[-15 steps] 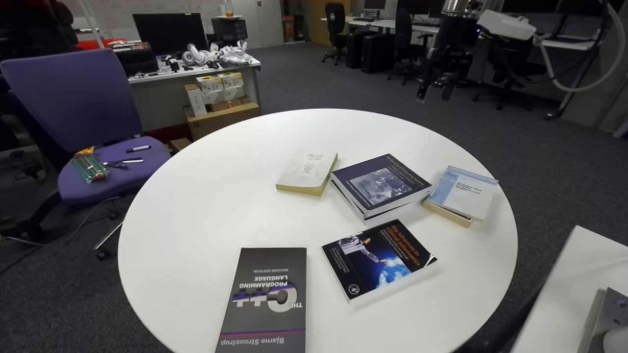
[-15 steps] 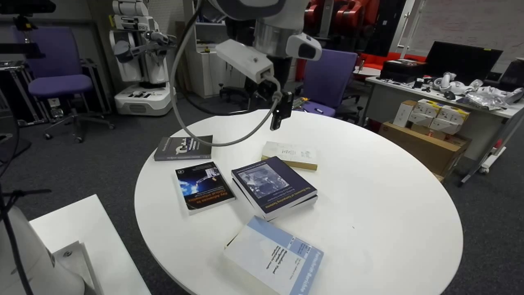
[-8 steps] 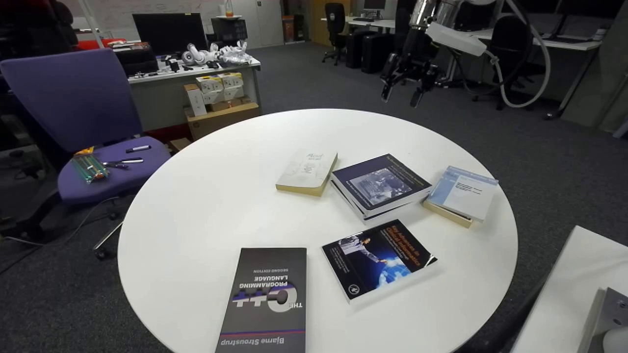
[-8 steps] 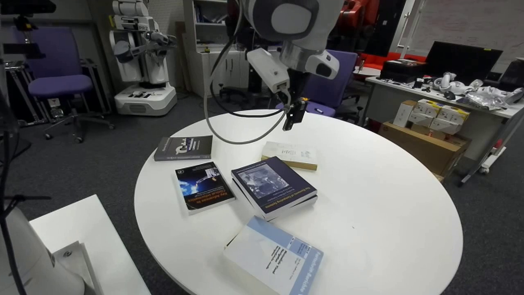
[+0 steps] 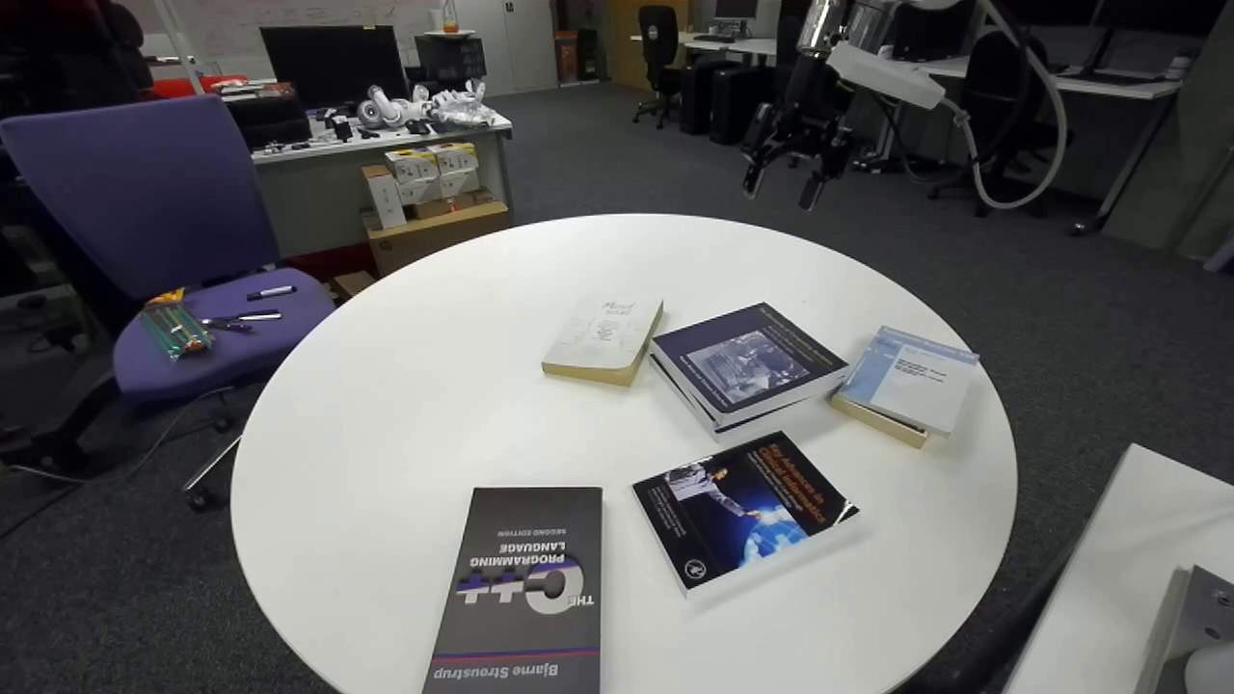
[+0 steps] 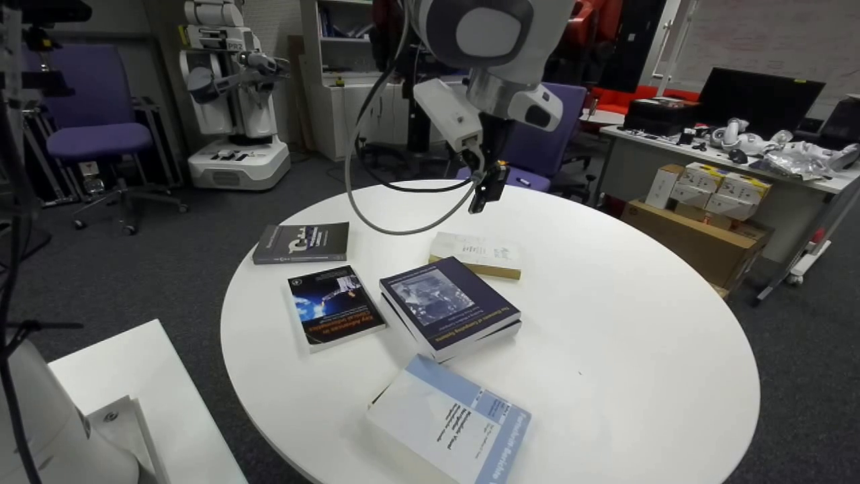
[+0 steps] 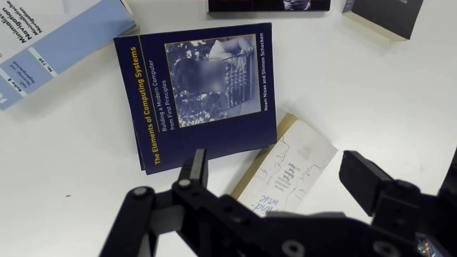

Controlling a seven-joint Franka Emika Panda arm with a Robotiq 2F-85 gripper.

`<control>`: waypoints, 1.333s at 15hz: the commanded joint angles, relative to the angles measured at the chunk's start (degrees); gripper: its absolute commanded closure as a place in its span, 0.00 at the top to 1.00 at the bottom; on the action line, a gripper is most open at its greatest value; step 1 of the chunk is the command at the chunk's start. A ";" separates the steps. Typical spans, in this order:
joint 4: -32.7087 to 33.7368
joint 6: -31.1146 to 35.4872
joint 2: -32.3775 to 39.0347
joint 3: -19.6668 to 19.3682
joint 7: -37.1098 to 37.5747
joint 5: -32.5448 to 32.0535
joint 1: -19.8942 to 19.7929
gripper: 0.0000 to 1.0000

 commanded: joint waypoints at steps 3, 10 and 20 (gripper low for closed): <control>3.59 1.73 4.18 2.63 1.88 0.95 -2.44 1.00; 16.07 10.43 21.79 4.74 12.15 1.16 -3.31 1.00; 36.85 13.11 40.25 7.22 25.82 0.09 -3.41 1.00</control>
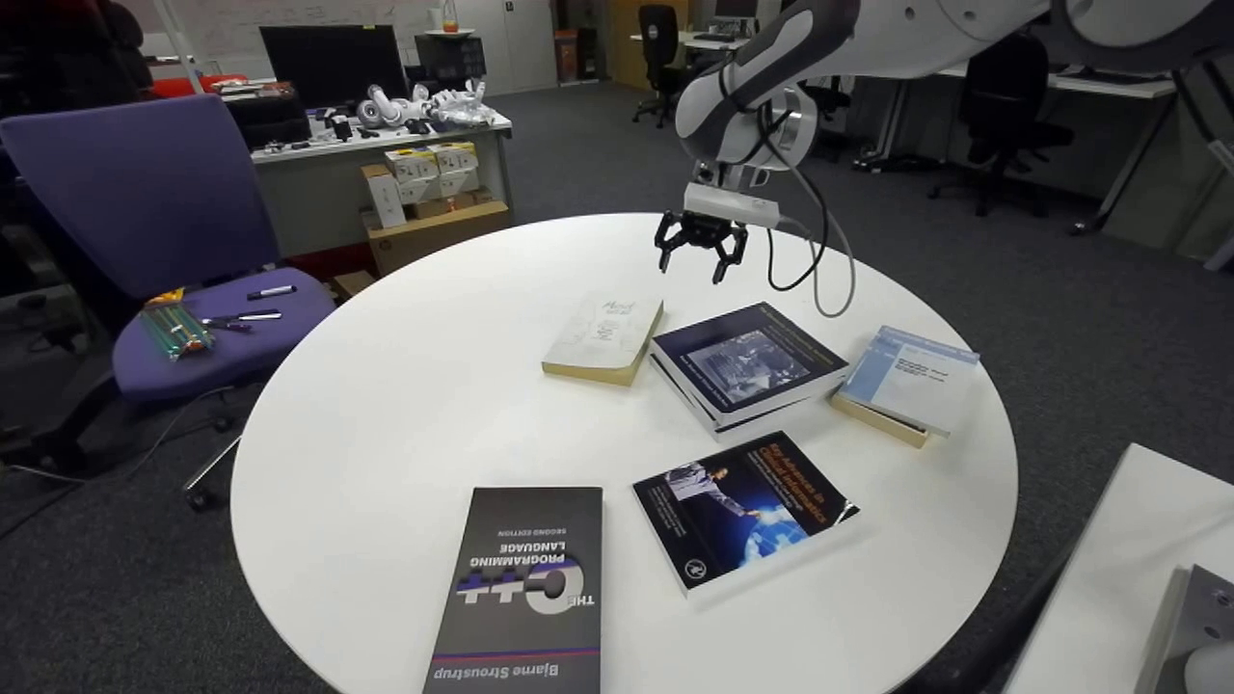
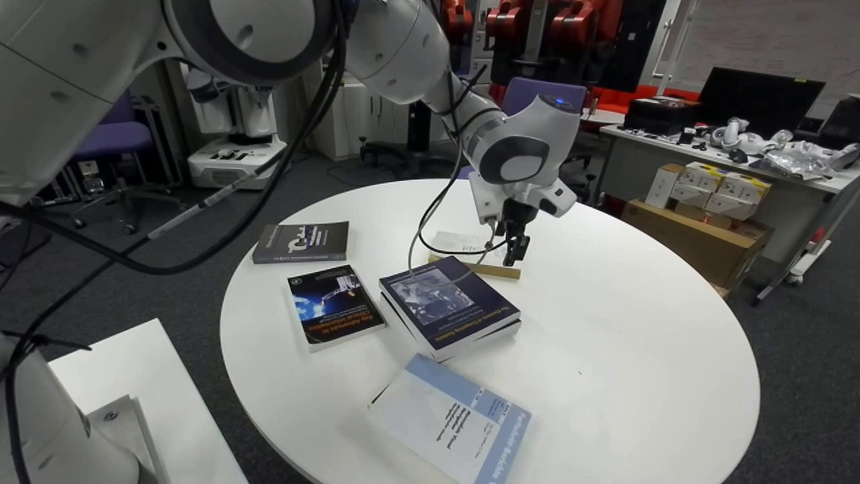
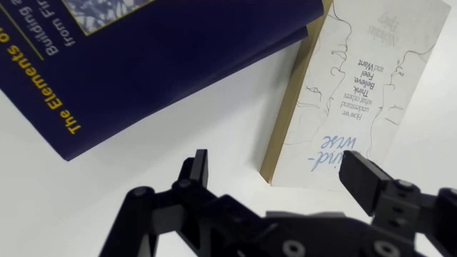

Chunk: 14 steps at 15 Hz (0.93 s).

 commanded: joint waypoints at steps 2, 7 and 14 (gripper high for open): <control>8.50 1.83 5.08 1.19 4.16 -0.76 -0.62 1.00; 7.86 1.98 5.40 1.51 3.99 -1.59 -0.68 1.00; 9.90 1.55 7.57 1.44 4.57 -1.82 -0.67 1.00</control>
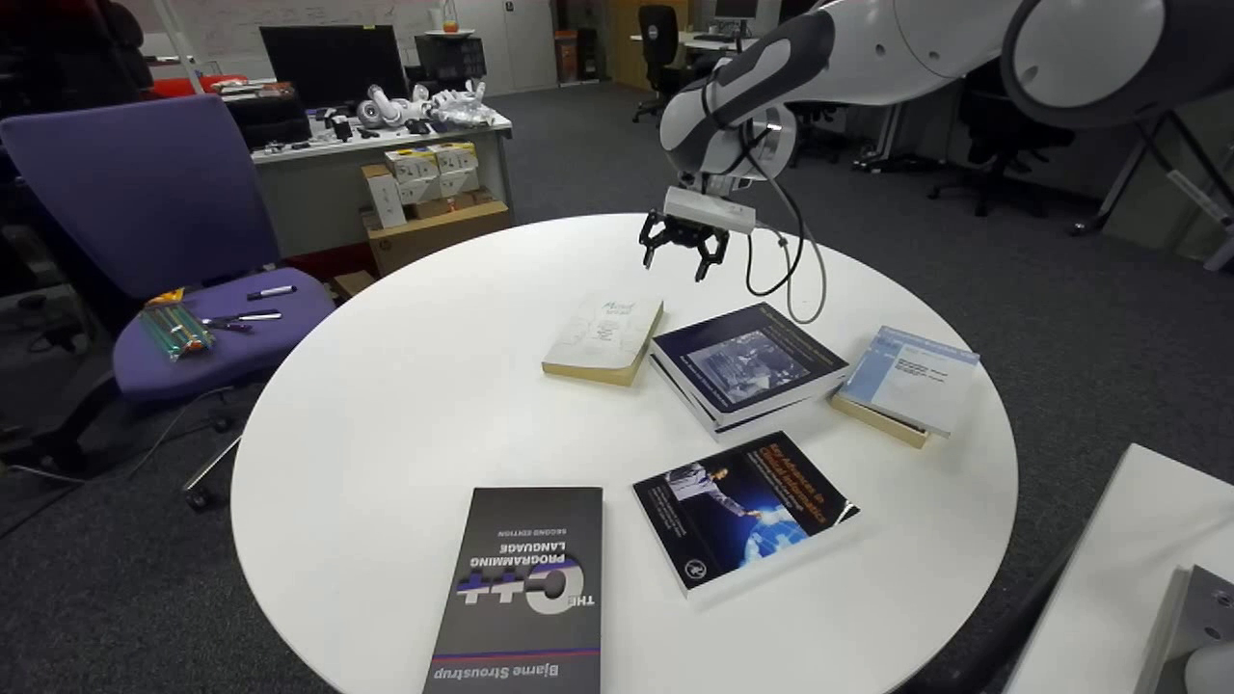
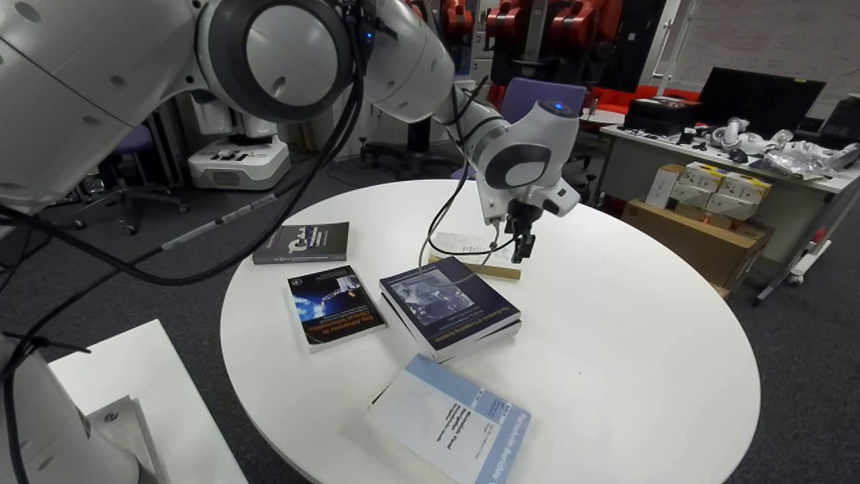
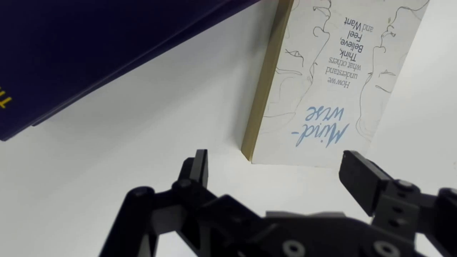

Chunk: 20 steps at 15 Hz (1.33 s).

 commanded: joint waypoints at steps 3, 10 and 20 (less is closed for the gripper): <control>3.93 -0.33 4.96 1.18 1.61 -1.18 -0.91 1.00; 8.32 6.08 11.11 1.10 5.03 -0.67 -0.23 1.00; 12.12 12.04 15.13 0.33 11.72 -0.99 0.49 1.00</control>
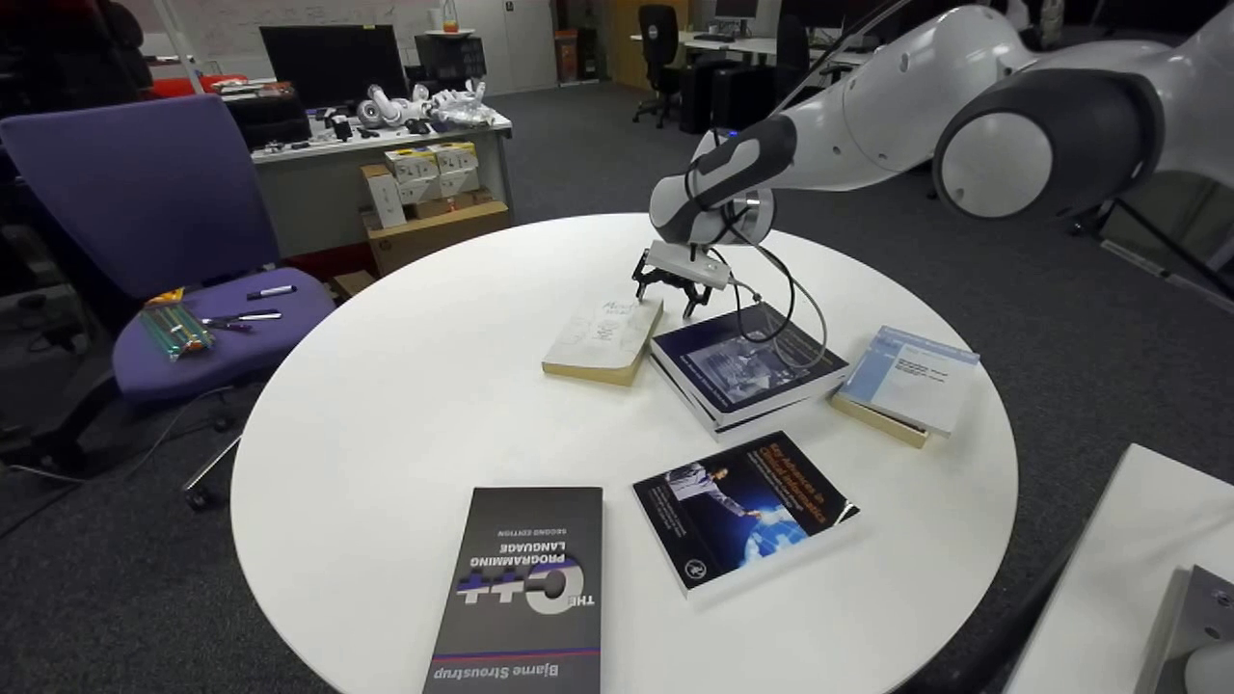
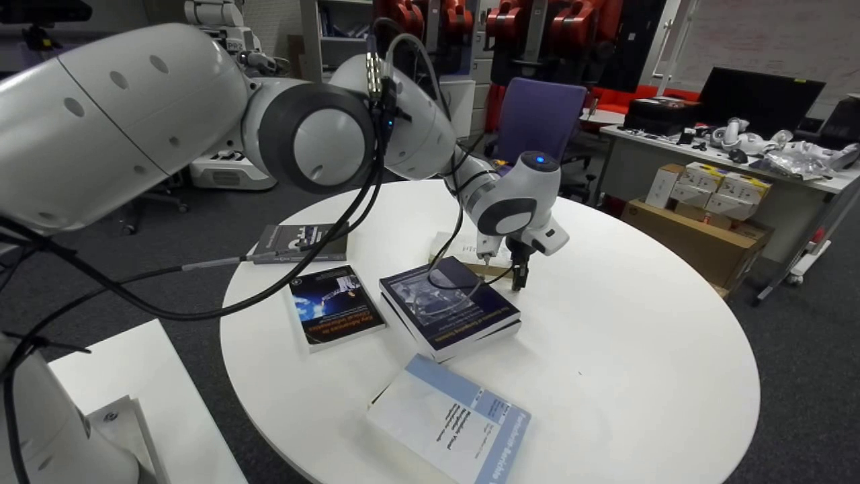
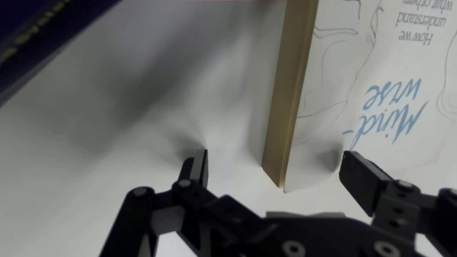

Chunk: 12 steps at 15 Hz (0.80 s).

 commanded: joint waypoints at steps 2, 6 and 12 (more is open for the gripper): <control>3.02 2.40 1.84 -0.12 3.50 -0.88 0.15 1.00; 3.50 2.09 1.96 0.46 3.91 -0.75 0.09 1.00; 4.02 1.50 1.88 1.50 3.89 -0.48 0.27 1.00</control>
